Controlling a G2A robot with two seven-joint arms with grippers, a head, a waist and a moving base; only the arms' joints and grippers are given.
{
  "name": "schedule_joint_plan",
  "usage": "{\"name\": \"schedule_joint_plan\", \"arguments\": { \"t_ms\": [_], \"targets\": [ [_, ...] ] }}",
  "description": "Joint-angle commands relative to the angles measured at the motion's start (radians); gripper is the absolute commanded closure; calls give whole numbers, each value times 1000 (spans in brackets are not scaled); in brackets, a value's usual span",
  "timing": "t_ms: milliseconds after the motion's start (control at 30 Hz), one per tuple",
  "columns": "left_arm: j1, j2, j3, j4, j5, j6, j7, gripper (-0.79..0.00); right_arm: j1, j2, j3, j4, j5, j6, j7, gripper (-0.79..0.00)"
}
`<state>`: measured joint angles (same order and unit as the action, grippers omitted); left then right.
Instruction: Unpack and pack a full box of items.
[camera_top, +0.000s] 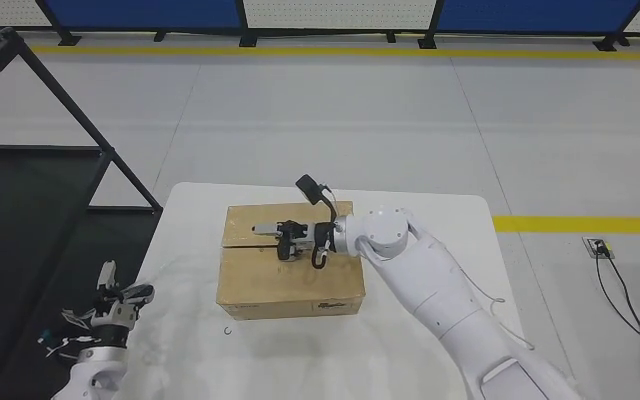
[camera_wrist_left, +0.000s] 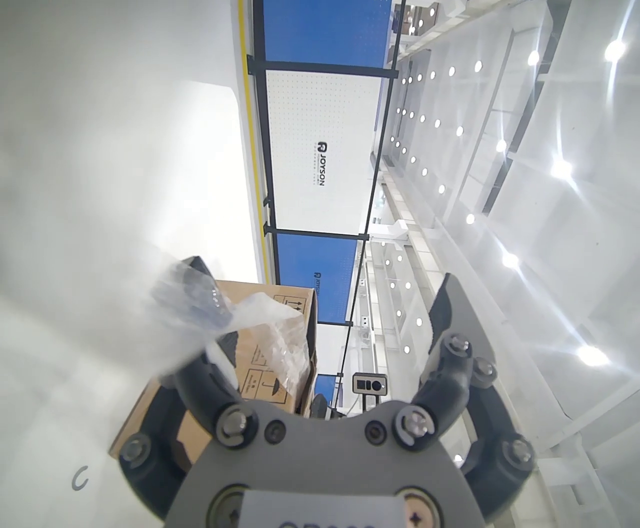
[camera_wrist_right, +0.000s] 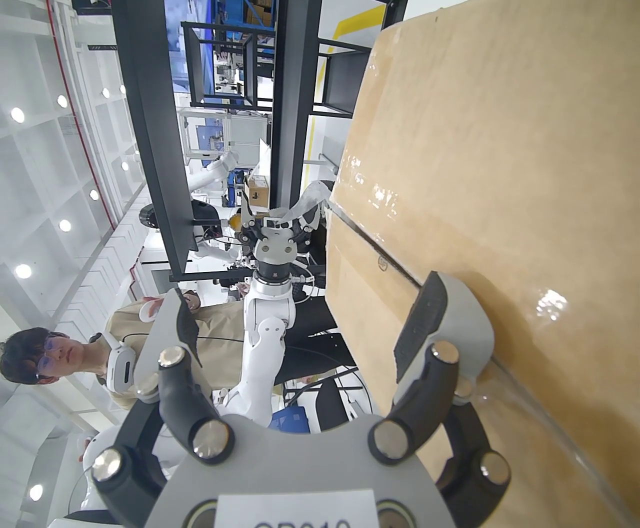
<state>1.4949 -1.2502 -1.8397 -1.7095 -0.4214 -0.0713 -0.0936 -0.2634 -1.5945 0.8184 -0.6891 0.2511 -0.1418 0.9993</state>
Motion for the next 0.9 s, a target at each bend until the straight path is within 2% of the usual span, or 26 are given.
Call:
{"name": "schedule_joint_plan", "arguments": {
  "t_ms": [0, 300, 633, 867],
  "targets": [
    [3, -1, -3, -4, -10, 3, -2, -785, -2, -4, -2, 2, 7, -8, 3, -785],
    [1, -2, 7, -27, -7, 13, -10, -785, -11, -58, -58, 11, 51, -11, -63, -785],
    [4, -5, 27, -49, 7, 17, -18, -785, 7, -125, -98, 65, 121, -77, -92, -785],
    [9, -6, 29, -54, -1, 15, -24, -785, 20, -175, -130, 122, 128, -125, -153, -785]
  ]
}}
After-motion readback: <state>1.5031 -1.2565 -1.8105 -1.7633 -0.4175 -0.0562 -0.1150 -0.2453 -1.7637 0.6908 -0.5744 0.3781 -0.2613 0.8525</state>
